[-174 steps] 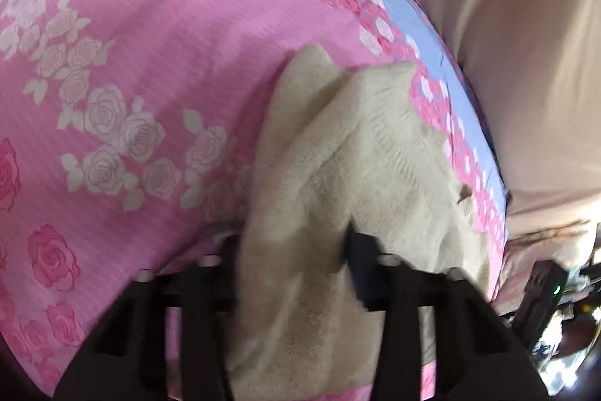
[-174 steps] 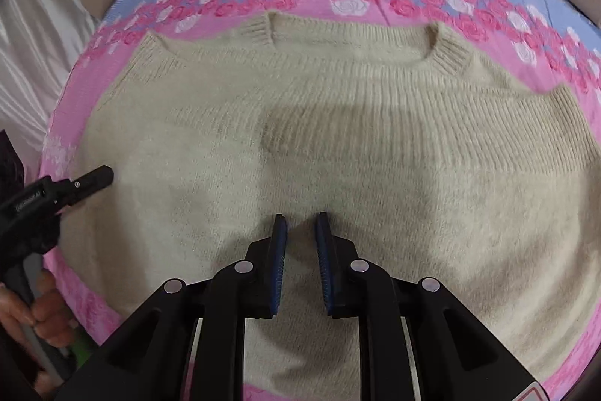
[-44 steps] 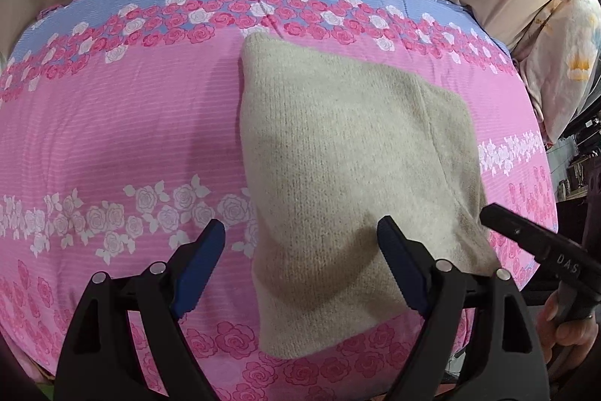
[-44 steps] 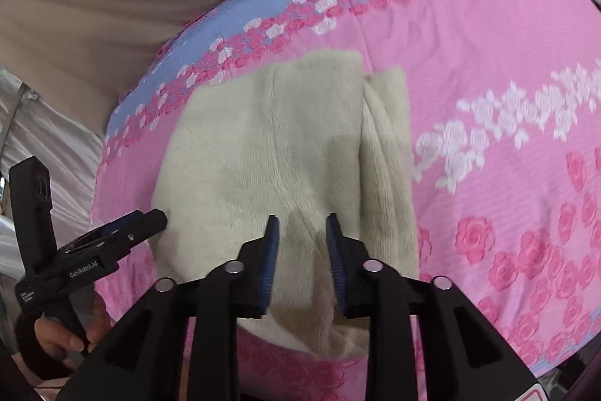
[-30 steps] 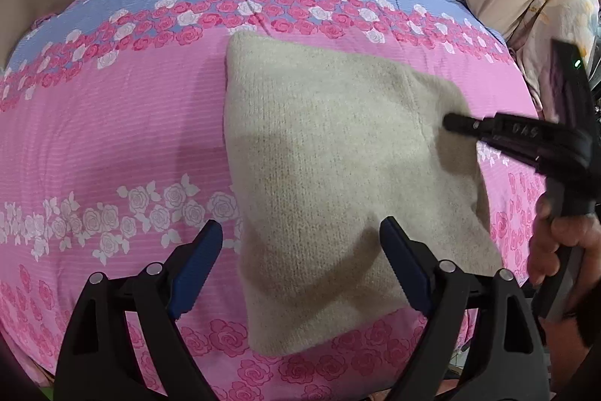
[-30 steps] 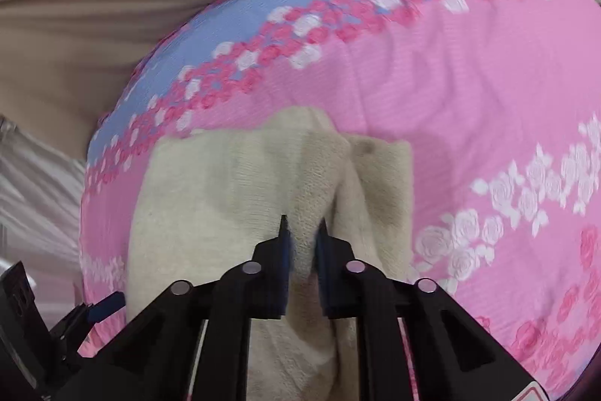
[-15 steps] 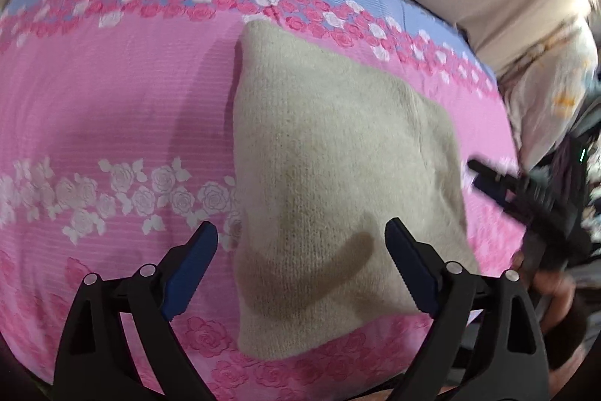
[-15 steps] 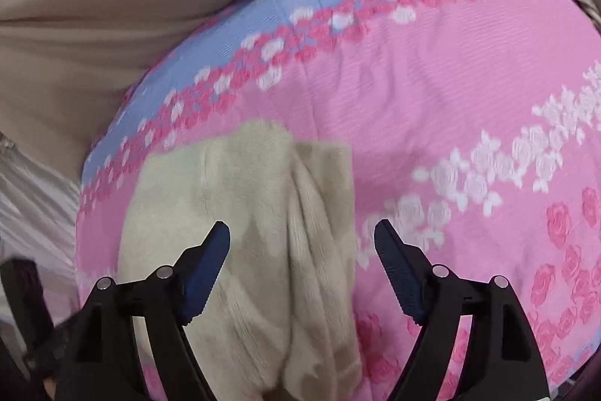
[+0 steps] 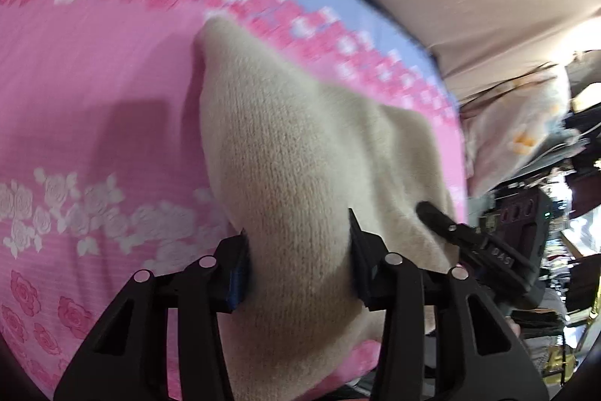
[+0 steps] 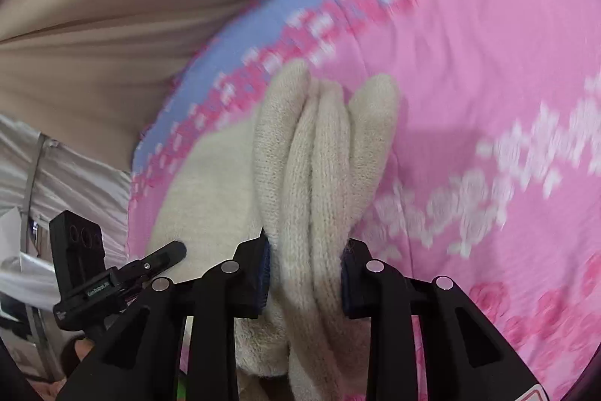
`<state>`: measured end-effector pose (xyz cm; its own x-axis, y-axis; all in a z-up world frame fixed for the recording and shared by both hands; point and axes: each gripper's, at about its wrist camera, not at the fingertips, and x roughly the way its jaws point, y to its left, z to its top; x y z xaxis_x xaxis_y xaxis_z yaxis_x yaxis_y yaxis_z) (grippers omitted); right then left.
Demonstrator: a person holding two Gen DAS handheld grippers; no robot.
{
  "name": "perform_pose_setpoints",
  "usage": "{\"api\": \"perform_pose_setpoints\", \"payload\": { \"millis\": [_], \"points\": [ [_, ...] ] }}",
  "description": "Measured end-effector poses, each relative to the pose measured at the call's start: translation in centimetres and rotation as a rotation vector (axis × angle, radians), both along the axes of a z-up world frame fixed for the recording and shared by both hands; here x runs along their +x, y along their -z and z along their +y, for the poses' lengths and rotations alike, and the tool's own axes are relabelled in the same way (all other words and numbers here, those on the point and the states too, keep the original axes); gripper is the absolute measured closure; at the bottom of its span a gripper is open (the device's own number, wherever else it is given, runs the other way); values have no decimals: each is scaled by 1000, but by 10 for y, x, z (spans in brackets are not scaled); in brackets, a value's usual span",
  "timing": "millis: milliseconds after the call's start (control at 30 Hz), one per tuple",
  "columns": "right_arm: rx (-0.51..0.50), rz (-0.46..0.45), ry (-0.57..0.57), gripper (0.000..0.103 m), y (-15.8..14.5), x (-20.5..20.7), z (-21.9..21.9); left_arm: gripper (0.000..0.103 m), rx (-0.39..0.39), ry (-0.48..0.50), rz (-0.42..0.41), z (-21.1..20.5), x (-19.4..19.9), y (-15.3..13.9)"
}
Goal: Fold small clothes
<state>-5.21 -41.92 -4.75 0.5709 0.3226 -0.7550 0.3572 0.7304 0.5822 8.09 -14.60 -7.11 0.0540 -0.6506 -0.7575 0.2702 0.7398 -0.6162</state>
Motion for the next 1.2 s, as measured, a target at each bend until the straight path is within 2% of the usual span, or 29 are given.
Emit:
{"api": "perform_pose_setpoints", "payload": {
  "millis": [100, 167, 233, 300, 367, 433, 500, 533, 600, 800, 933, 1000, 1200],
  "points": [
    [-57, -69, 12, 75, -31, 1, -23, 60, -56, 6, -89, -21, 4, -42],
    [-100, -60, 25, 73, -28, 2, -40, 56, -43, 24, -119, -37, 10, -48],
    [-101, -8, 40, 69, -2, 6, -58, 51, 33, 47, -147, -59, 13, -40],
    [-111, 114, 55, 68, 39, 12, -71, 50, 172, 88, -190, -91, 13, -19],
    [-122, 189, 59, 65, 66, 12, -76, 50, 261, 121, -203, -108, 12, 3],
    [-76, 147, 91, 58, 70, 6, -84, 39, 308, 117, -188, -119, 11, 18],
    [-55, 141, 97, 52, 70, 5, -86, 32, 334, 82, -194, -118, 11, 22],
    [-61, 145, 88, 51, 72, 6, -86, 28, 339, 57, -193, -118, 11, 21],
    [-77, 150, 76, 47, 75, 10, -86, 26, 347, 35, -185, -119, 15, 22],
    [-22, 153, 115, 36, 89, 7, -87, 16, 379, 18, -189, -110, 20, 23],
    [85, 144, 157, 36, 100, 2, -96, 9, 340, -6, -99, -104, 30, 40],
    [92, 134, 164, 35, 100, 1, -96, 8, 309, -17, -47, -101, 34, 49],
    [85, 141, 168, 34, 100, 4, -95, 7, 284, 0, -3, -109, 36, 58]
  ]
}}
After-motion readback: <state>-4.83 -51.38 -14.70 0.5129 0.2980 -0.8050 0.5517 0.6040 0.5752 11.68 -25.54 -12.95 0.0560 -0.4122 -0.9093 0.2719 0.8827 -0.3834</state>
